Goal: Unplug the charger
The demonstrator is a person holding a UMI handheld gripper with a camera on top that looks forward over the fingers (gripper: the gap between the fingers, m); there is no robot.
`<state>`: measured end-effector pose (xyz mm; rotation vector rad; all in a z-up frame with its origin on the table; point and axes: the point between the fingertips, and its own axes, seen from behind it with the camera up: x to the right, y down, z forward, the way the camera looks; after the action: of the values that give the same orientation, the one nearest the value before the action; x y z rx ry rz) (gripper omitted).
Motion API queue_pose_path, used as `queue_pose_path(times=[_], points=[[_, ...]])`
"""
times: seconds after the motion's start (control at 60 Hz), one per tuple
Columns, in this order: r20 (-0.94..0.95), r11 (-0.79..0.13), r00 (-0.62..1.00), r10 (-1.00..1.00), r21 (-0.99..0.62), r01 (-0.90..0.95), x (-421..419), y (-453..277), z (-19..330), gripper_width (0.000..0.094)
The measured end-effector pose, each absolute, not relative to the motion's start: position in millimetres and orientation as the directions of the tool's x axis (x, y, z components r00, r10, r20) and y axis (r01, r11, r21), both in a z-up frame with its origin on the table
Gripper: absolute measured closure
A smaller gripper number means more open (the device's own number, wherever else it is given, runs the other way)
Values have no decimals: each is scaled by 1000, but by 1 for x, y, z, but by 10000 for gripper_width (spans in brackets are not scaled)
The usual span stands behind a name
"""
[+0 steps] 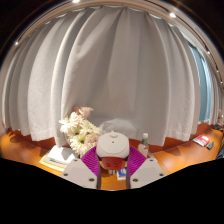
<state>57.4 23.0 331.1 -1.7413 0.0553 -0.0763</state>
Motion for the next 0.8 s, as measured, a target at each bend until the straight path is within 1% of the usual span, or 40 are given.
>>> queue_pose_path(times=[0.05, 0.117, 0.15, 0.2, 0.217, 0.233, 0.25, 0.35, 0.4, 0.467, 0.533, 0.567, 0.6, 0.75, 0.767, 0.8], points=[[11, -157, 995, -99, -988, -5, 81, 26, 334, 605], [13, -206, 993, -115, -978, -11, 109, 21, 304, 603], [10, -259, 993, -114, -966, -20, 120, 25, 272, 582], [6, -345, 994, -107, -938, -32, 129, 15, 221, 580], [4, -376, 995, -103, -926, -35, 131, 12, 200, 580], [9, -412, 995, -95, -911, -31, 132, 14, 169, 582], [9, -429, 995, -95, -903, -33, 136, 4, 173, 581], [17, -571, 999, -35, -821, -5, 130, -8, 94, 562], [21, -605, 1000, 3, -796, 18, 126, -15, 64, 562], [-1, -654, 1000, 18, -756, 11, 121, -22, 40, 554], [6, -672, 1000, 29, -741, 24, 123, -27, 27, 551], [7, -677, 1000, 27, -735, 23, 124, -29, 21, 533], [0, -663, 1000, 31, -749, 20, 123, -27, 24, 524], [-66, -665, 998, 20, -746, -36, 122, -23, 23, 447], [-75, -666, 997, 18, -744, -44, 121, -23, 23, 435], [-83, -667, 996, 20, -743, -48, 120, -21, 24, 364]])
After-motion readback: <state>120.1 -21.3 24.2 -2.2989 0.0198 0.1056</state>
